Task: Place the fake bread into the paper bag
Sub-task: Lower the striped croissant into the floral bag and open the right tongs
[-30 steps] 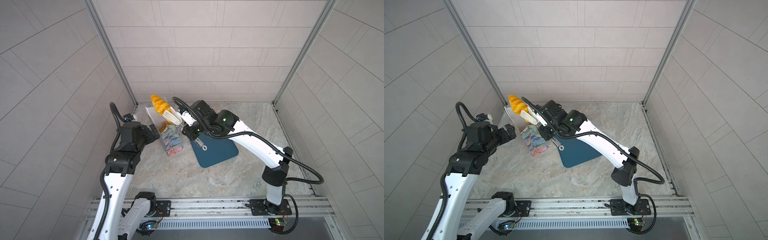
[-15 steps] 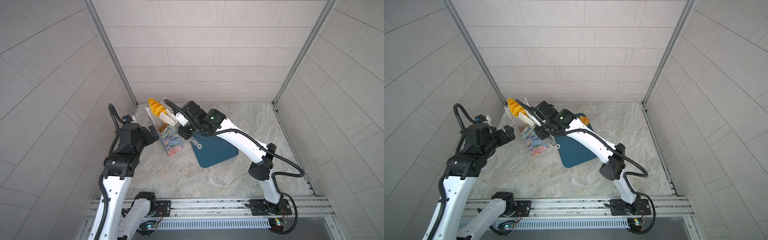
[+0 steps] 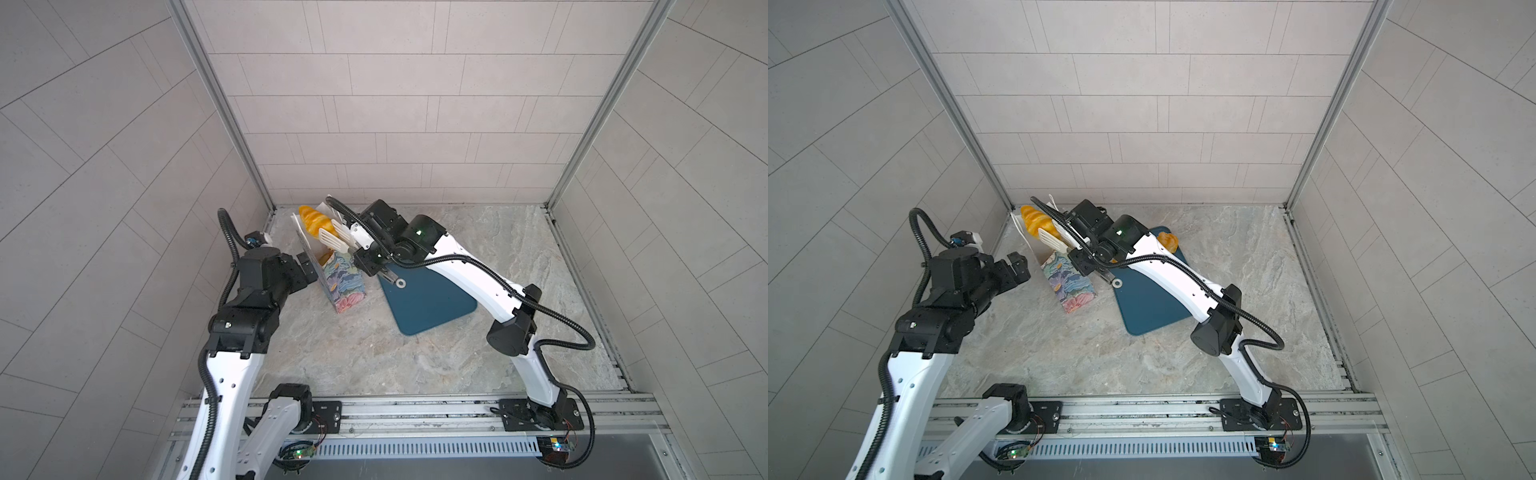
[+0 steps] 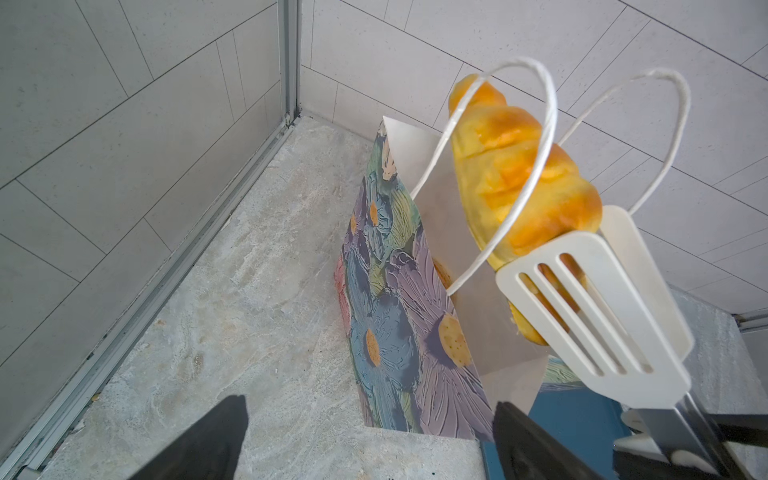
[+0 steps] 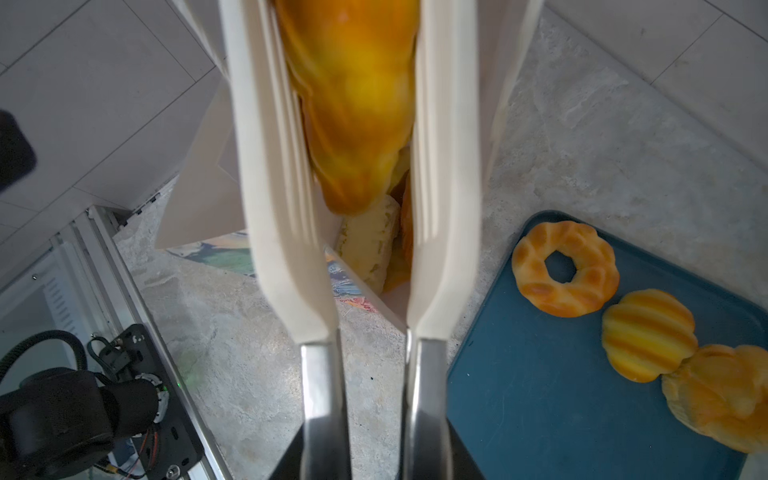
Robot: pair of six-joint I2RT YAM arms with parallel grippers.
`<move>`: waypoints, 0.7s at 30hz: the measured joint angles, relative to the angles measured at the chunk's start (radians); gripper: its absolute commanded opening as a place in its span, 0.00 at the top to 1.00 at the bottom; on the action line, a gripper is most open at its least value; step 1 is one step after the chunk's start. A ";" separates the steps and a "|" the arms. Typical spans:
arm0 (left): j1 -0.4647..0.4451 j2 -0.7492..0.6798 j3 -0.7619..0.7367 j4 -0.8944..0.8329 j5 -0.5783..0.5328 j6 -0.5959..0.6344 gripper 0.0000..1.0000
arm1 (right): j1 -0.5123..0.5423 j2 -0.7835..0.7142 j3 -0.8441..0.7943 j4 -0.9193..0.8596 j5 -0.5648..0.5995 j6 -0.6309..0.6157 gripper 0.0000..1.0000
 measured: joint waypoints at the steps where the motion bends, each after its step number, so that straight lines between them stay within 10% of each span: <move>1: 0.001 0.000 0.000 0.000 0.000 0.000 0.00 | 0.000 0.000 0.003 -0.001 0.000 0.000 0.56; 21: 0.002 -0.001 -0.007 0.001 0.025 0.002 0.00 | 0.001 -0.009 0.008 -0.018 0.024 -0.001 0.47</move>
